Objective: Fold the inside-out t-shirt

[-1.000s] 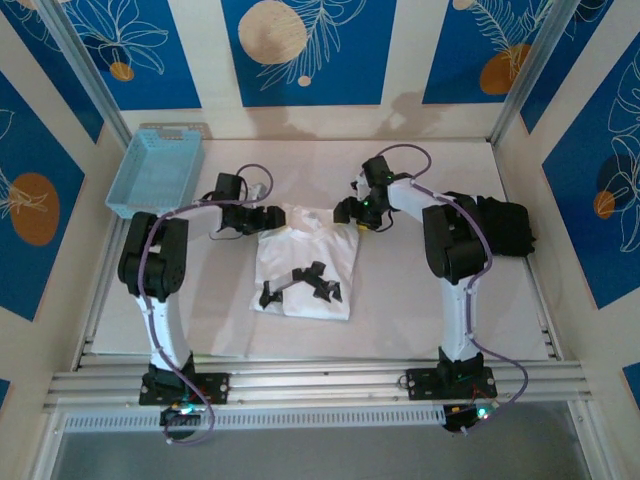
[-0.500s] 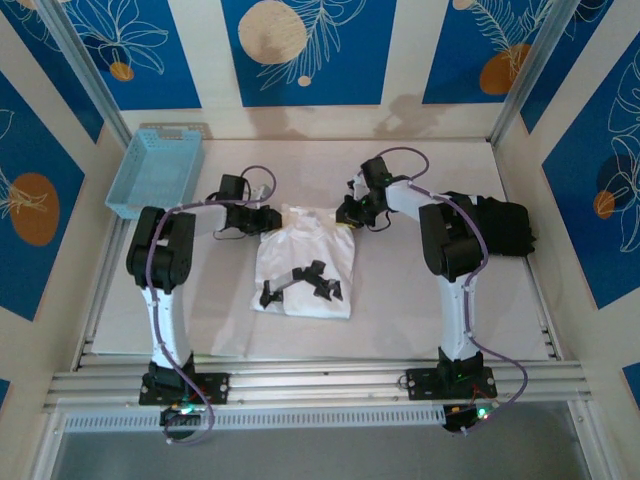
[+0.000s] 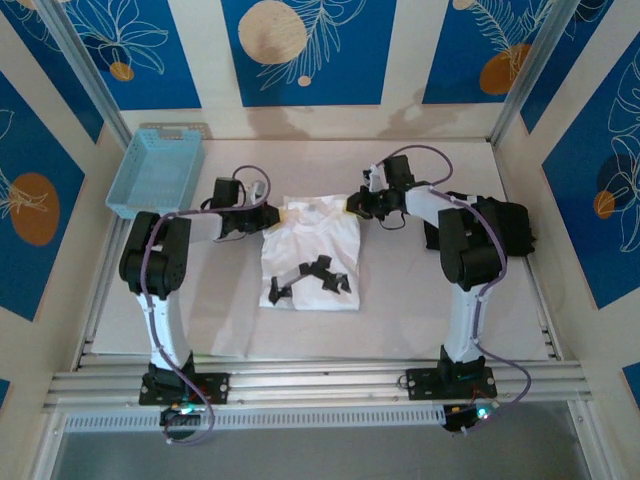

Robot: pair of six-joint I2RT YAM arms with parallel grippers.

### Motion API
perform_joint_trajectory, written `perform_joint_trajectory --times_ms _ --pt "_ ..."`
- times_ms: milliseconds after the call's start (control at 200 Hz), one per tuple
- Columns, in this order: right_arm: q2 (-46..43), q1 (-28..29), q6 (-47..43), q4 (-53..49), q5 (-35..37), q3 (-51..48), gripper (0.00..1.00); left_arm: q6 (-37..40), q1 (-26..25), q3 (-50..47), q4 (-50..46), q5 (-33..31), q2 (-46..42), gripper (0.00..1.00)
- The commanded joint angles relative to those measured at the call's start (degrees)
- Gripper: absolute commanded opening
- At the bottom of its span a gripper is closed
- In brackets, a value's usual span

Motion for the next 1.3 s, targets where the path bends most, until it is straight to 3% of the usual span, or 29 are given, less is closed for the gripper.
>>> perform_joint_trajectory --times_ms 0,325,455,620,915,1075,1190,1295 --pt "-2.1 -1.7 2.0 2.8 -3.3 4.3 0.00 -1.1 0.9 5.5 2.9 -0.2 -2.2 0.00" --pt "-0.5 -4.2 0.6 -5.4 -2.8 31.4 0.00 0.4 0.9 32.1 -5.5 -4.0 -1.3 0.00" --pt "-3.0 -4.0 -1.7 -6.0 -3.5 34.0 0.00 0.4 0.8 33.5 -3.9 -2.6 -3.8 0.00" --pt "-11.4 -2.0 -5.0 -1.4 -5.0 18.7 0.00 1.6 0.0 18.0 3.2 -0.4 -11.8 0.00" --pt "-27.0 3.9 -3.9 3.6 -4.2 -14.8 0.00 -3.1 -2.2 -24.1 20.9 -0.7 -30.9 0.00" --pt "-31.6 7.7 -1.3 1.2 -0.4 -23.5 0.00 -3.9 -2.8 -35.6 17.7 -0.9 -41.0 0.00" --pt "-29.6 8.7 -0.6 -0.9 1.5 -23.4 0.00 -0.4 -2.7 -37.0 8.2 -6.0 -43.4 0.00" --pt "-25.5 8.8 -0.7 -1.7 1.7 -20.7 0.00 0.7 -2.8 -38.0 6.6 -10.4 -42.6 0.00"
